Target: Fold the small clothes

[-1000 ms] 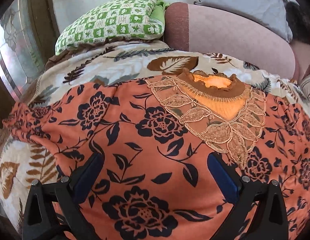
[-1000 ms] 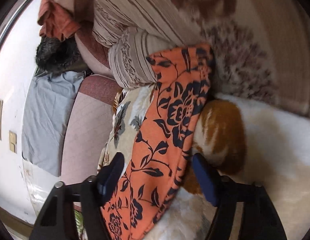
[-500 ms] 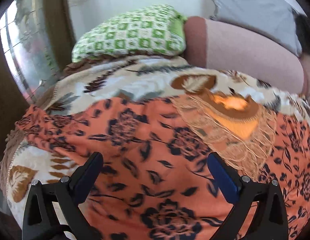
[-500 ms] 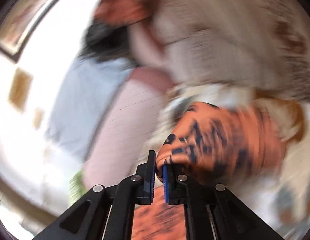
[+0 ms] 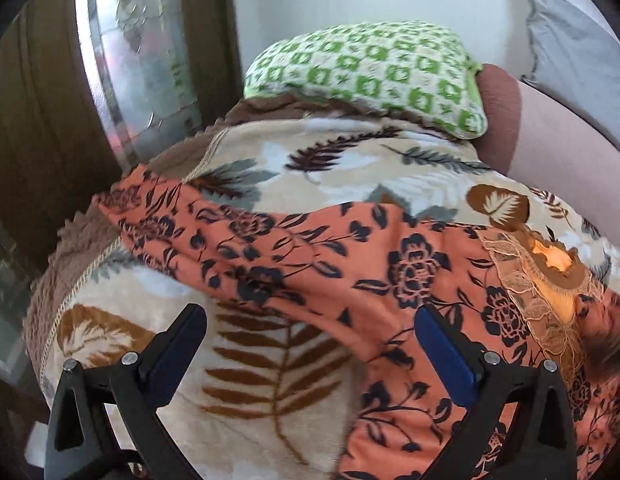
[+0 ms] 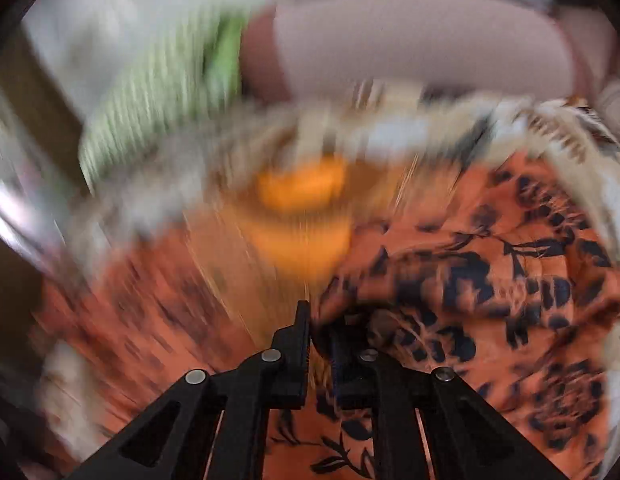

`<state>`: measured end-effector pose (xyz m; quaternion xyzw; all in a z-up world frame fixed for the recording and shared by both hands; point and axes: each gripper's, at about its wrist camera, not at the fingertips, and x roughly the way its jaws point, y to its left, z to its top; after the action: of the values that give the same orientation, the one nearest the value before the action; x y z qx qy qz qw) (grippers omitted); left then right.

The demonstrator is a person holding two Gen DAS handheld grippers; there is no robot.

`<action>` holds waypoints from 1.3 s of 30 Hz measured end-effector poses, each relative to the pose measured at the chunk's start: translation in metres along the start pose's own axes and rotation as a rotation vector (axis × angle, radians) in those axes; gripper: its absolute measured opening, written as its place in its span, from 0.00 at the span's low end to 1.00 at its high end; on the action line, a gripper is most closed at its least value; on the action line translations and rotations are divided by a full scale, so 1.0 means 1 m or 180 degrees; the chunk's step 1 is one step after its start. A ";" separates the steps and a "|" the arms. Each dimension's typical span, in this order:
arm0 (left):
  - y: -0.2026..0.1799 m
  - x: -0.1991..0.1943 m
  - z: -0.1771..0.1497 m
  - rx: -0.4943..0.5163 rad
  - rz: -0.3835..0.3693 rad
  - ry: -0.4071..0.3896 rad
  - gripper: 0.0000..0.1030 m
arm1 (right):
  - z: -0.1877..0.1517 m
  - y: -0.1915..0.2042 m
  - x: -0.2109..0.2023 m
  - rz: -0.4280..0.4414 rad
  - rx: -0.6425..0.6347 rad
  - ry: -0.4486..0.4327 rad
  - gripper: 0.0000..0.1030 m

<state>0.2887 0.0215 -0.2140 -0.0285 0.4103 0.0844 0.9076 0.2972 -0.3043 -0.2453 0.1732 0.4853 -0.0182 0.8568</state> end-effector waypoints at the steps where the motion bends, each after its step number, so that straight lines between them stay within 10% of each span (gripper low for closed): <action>1: 0.005 0.001 0.001 -0.0058 -0.0042 0.0035 1.00 | -0.007 0.000 0.015 -0.0035 -0.0005 0.0091 0.12; 16: -0.009 -0.008 0.009 -0.0035 -0.0472 0.0146 1.00 | -0.040 -0.121 -0.056 0.1211 0.1431 -0.0358 0.12; 25: -0.003 0.003 0.005 0.0172 -0.0362 0.0210 1.00 | -0.003 -0.166 -0.036 0.0101 0.2204 -0.0396 0.14; 31: -0.005 0.008 0.007 0.0235 -0.0318 0.0245 1.00 | -0.004 -0.157 -0.010 0.0163 0.2357 -0.0256 0.17; 39: -0.003 0.009 0.010 0.0187 -0.0316 0.0258 1.00 | 0.003 -0.082 0.001 0.1427 0.2166 -0.0054 0.21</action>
<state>0.3026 0.0214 -0.2141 -0.0256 0.4471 0.0259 0.8937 0.2839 -0.3822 -0.2681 0.5483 0.3946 0.0081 0.7373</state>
